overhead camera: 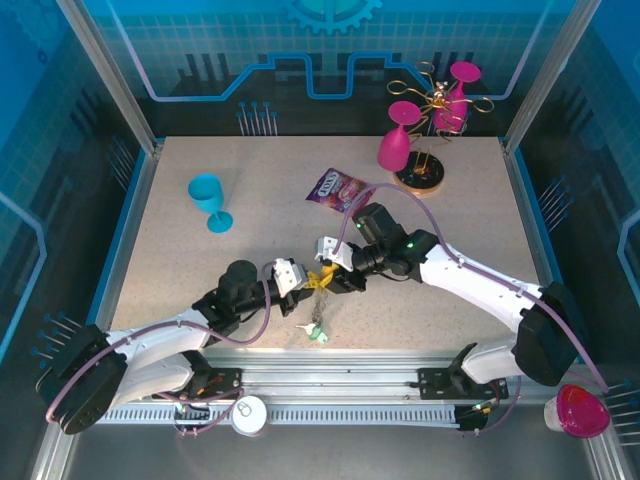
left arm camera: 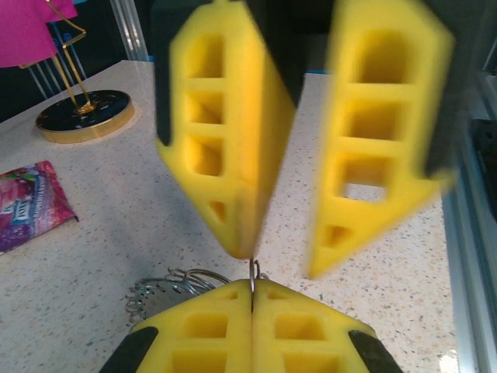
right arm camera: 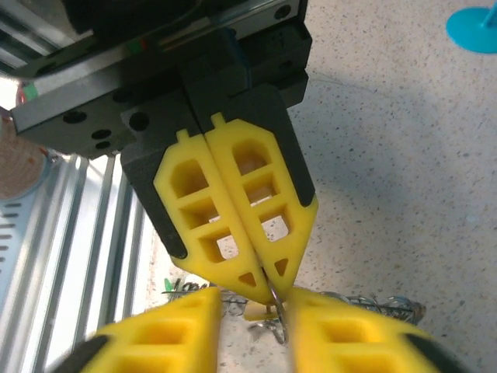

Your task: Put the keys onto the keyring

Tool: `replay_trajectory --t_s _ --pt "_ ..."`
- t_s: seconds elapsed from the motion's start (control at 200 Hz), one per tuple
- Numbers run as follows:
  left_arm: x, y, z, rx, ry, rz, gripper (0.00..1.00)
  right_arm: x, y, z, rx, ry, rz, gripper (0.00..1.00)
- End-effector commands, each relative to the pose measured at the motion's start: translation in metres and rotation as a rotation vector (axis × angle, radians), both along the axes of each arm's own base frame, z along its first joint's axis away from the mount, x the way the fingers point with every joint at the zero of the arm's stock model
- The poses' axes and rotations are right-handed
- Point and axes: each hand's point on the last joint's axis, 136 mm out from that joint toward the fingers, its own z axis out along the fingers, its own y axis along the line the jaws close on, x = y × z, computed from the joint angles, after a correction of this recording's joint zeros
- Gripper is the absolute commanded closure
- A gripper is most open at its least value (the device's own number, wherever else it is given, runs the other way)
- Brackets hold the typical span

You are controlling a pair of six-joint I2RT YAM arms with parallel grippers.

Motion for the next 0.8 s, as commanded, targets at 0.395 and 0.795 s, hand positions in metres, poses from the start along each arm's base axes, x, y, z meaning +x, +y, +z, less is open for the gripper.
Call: replay_trajectory --t_s 0.395,0.795 --pt "-0.002 0.005 0.028 -0.126 -0.105 0.018 1.00 0.004 -0.017 0.002 0.131 -0.010 -0.143 0.65" --pt "-0.006 0.004 0.032 -0.179 -0.094 -0.001 1.00 0.007 -0.003 0.005 0.225 0.018 -0.112 0.64"
